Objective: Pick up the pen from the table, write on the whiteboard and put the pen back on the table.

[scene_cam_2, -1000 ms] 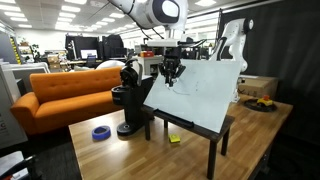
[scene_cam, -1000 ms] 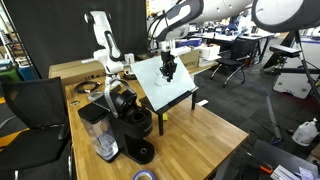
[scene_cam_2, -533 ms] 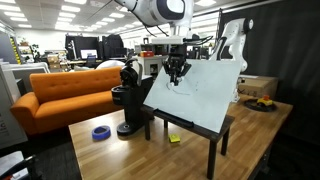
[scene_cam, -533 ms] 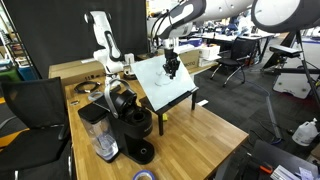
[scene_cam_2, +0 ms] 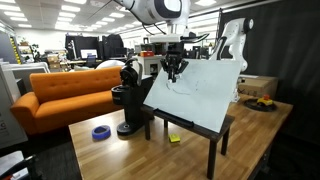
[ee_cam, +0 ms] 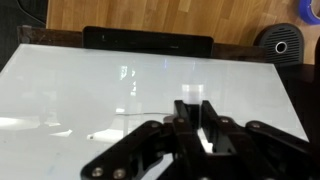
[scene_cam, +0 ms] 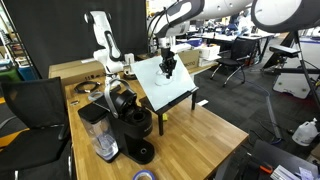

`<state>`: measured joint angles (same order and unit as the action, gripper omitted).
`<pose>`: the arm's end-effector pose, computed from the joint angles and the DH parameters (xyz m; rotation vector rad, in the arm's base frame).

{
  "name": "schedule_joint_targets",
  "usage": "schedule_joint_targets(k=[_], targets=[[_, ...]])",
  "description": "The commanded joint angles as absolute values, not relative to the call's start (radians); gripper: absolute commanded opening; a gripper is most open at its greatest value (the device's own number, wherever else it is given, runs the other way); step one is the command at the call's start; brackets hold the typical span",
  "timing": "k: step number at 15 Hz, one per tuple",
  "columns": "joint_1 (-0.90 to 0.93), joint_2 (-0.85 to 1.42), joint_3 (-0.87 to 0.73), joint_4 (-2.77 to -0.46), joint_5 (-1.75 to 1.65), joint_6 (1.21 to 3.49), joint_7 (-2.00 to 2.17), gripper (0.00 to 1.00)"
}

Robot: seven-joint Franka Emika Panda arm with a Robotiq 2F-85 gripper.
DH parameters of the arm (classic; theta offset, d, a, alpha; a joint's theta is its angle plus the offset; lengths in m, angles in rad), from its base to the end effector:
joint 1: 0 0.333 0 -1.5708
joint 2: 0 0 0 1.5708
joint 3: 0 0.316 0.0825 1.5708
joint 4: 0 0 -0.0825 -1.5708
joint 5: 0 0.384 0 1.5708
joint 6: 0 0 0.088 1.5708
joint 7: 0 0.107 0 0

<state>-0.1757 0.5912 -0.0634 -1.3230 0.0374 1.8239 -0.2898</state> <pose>0.6946 -0.1564 0.3839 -3.1145 -0.0761 0.1341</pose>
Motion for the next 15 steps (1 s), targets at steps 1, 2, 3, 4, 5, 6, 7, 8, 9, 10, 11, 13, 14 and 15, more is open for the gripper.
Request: schedule_joint_targets(k=[1,2,3,4,5,6,7,8,9,10,11,13,14,15], targets=[[-0.164,0.588,-0.054,-1.319,0.015,1.812,-0.278,0.05],[-0.161,0.588,-0.052,-1.322,0.015,1.815,-0.278,0.05],[-0.158,0.587,-0.052,-1.321,0.014,1.814,-0.278,0.05],[-0.156,0.584,-0.052,-1.324,0.014,1.816,-0.278,0.05],[-0.155,0.582,-0.053,-1.325,0.013,1.817,-0.278,0.05],[-0.156,0.58,-0.053,-1.325,0.014,1.818,-0.278,0.05],[-0.157,0.579,-0.054,-1.325,0.015,1.819,-0.277,0.05],[-0.159,0.578,-0.055,-1.324,0.016,1.818,-0.277,0.05],[-0.161,0.575,-0.055,-1.325,0.016,1.819,-0.278,0.05],[-0.162,0.57,-0.056,-1.329,0.016,1.821,-0.278,0.05],[-0.162,0.565,-0.057,-1.332,0.016,1.819,-0.277,0.05],[-0.163,0.537,-0.059,-1.361,0.014,1.822,-0.278,0.05],[-0.164,0.513,-0.06,-1.39,0.014,1.827,-0.282,0.05],[-0.165,0.49,-0.061,-1.416,0.015,1.833,-0.285,0.05]])
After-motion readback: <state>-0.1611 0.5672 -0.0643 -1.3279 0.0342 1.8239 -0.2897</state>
